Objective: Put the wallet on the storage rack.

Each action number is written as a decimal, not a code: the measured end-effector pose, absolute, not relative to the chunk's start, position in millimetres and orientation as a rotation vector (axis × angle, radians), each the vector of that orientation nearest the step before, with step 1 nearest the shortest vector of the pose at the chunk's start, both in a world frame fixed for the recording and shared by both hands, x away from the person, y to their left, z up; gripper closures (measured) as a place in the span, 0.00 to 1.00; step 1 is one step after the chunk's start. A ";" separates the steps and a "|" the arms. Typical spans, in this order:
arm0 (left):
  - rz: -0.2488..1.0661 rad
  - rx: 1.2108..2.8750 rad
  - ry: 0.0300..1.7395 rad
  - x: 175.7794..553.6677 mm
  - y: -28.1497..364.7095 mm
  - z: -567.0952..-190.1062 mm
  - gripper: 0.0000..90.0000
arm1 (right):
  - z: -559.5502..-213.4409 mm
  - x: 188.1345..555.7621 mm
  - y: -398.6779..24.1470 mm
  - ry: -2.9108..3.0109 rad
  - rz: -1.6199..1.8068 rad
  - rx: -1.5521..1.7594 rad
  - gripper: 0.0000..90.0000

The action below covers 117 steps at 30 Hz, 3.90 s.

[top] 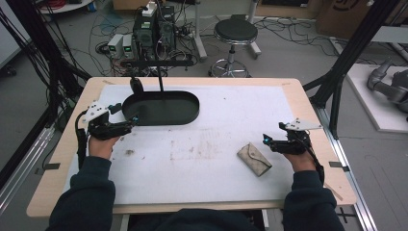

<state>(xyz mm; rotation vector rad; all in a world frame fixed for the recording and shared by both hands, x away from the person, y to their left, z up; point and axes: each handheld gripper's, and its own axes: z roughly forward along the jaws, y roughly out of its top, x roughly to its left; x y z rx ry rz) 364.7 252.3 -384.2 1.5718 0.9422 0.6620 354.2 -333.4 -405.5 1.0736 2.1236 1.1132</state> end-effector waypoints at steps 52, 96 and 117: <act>0.642 1.540 1.051 364.9 265.5 -397.9 0.21 | -440.4 349.5 -290.8 2.503 0.839 1.050 0.21; 0.657 1.523 1.048 361.6 268.1 -395.8 0.21 | -375.1 441.1 -148.5 2.413 1.190 0.737 0.44; 0.654 1.522 1.049 361.2 270.1 -395.7 0.21 | -409.6 502.6 -58.2 2.419 1.130 0.761 0.44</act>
